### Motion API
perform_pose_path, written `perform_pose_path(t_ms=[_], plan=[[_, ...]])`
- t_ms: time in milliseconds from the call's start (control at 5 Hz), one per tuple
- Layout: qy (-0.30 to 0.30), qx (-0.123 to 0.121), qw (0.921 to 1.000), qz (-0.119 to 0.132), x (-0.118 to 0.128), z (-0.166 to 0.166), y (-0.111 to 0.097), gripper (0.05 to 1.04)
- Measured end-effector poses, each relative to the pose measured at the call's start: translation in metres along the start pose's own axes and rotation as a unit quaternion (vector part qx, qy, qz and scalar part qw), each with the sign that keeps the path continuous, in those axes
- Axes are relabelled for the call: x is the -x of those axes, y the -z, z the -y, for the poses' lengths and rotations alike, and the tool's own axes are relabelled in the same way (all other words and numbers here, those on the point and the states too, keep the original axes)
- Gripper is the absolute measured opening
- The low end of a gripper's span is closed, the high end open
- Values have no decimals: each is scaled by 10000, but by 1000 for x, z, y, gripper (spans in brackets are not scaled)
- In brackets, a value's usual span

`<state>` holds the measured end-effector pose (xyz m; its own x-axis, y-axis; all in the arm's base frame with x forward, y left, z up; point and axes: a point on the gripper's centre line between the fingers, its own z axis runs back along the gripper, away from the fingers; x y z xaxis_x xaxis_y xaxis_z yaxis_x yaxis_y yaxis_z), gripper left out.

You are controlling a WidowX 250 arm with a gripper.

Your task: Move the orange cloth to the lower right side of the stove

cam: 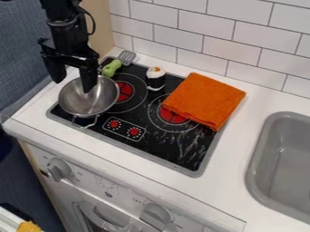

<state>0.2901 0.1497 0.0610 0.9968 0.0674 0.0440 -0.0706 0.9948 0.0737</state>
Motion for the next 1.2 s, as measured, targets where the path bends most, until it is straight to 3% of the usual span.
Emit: perform_pose_path(t_ms=[400,600,800,1200], plan=[[-127,261,9996,-76,-1,8,6,1005],[-18,350,9986,396,-16,19,-24,1005],[404,436,9961,645,-29,51,-40,1005],[1036,516,9903,773,-49,113,-44,1005]])
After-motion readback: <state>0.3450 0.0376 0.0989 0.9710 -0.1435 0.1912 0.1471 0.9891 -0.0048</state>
